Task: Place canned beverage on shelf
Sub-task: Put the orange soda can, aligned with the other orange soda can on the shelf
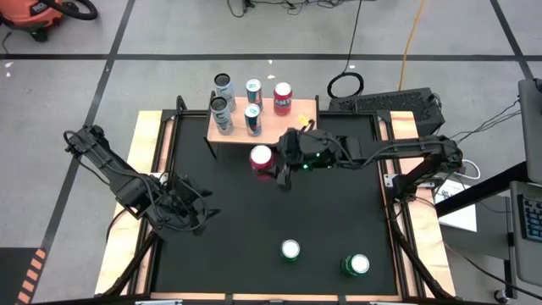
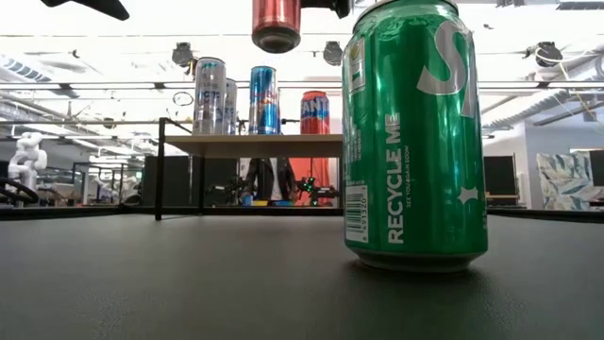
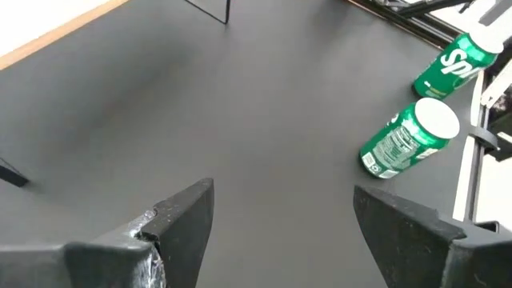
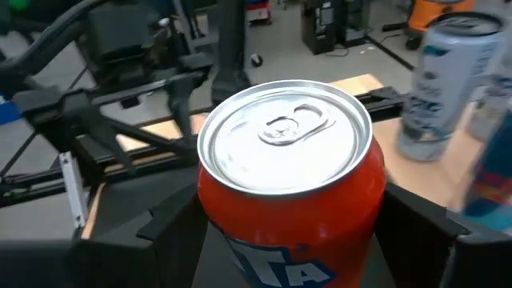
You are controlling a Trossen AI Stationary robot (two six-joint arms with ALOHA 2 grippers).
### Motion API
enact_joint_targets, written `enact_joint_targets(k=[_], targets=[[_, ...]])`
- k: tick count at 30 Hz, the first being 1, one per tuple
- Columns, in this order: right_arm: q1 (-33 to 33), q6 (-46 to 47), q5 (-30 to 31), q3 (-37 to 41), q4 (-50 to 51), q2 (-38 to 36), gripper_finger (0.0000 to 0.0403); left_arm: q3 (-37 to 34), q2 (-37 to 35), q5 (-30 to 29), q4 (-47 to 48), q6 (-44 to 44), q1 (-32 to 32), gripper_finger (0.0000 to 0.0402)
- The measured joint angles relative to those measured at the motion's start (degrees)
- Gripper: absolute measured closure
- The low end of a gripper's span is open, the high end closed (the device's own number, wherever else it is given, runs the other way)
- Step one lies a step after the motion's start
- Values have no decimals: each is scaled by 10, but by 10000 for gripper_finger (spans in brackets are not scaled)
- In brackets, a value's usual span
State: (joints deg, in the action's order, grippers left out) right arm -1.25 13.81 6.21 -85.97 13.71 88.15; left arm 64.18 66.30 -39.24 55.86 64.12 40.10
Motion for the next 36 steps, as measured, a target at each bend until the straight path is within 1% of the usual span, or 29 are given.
enact_joint_targets(k=[8,12,15,20,31,36], targets=[[52,-14,-5,0,16,-29,119,0,0,1,4,-4,0,103],[80,-28,-34,0,15,-36,119,0,0,-2,4,-4,0,103],[99,-39,-63,0,19,-39,119,0,0,-12,6,-5,0,103],[124,-54,-92,0,17,-40,119,0,0,-30,6,-5,-1,103],[174,-85,-98,0,16,-40,119,0,0,-32,1,-1,-35,103],[197,-85,-125,0,23,-40,119,0,0,-32,0,0,-43,103]])
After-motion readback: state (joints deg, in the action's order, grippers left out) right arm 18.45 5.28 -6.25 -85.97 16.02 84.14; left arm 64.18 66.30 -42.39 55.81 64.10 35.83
